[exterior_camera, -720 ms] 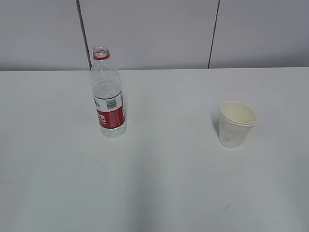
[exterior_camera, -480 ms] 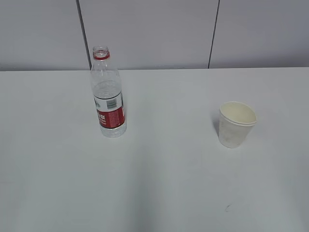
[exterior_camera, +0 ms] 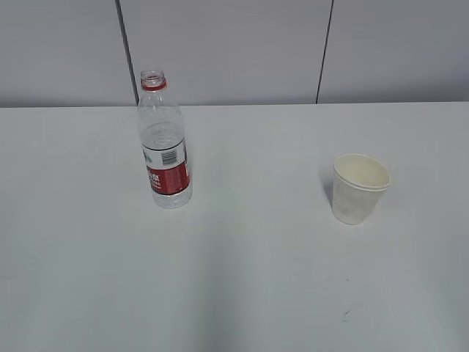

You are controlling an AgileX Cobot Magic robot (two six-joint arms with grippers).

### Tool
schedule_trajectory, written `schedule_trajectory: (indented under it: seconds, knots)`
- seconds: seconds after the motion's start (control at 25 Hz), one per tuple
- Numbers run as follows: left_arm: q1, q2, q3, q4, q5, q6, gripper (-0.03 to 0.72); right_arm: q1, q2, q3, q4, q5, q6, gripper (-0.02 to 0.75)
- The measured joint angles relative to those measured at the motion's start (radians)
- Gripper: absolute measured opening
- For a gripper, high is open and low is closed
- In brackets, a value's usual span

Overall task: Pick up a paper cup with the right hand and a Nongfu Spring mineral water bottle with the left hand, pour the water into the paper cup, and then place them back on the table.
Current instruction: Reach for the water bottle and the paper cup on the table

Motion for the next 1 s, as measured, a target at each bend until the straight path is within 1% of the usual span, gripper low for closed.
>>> schedule_trajectory:
  seconds: [0.2, 0.28, 0.4, 0.48, 0.6, 0.72, 0.84, 1.0]
  knots:
    - [0.000, 0.000, 0.000, -0.001, -0.004, 0.000, 0.239, 0.000, 0.005, -0.011, 0.000, -0.017, 0.000, 0.587]
    - [0.000, 0.000, -0.011, -0.001, -0.021, 0.000, 0.239, 0.000, 0.038, -0.032, 0.000, -0.049, 0.000, 0.587]
    - [0.000, 0.035, -0.051, 0.013, -0.100, 0.000, 0.239, 0.000, 0.126, -0.070, -0.006, -0.129, 0.000, 0.587]
    - [0.000, 0.100, -0.078, 0.015, -0.152, 0.000, 0.239, 0.000, 0.201, -0.084, -0.010, -0.205, 0.000, 0.587]
    - [0.000, 0.220, -0.091, -0.001, -0.271, 0.000, 0.239, 0.000, 0.301, -0.088, -0.012, -0.367, 0.000, 0.587]
    - [0.000, 0.339, -0.091, -0.055, -0.424, 0.004, 0.239, 0.000, 0.392, -0.088, -0.014, -0.553, 0.000, 0.588]
    - [0.000, 0.453, -0.091, -0.126, -0.571, 0.057, 0.239, 0.000, 0.490, -0.088, -0.014, -0.699, 0.000, 0.587]
    - [0.000, 0.613, -0.091, -0.148, -0.730, 0.155, 0.239, 0.000, 0.630, -0.088, -0.014, -0.819, 0.000, 0.587]
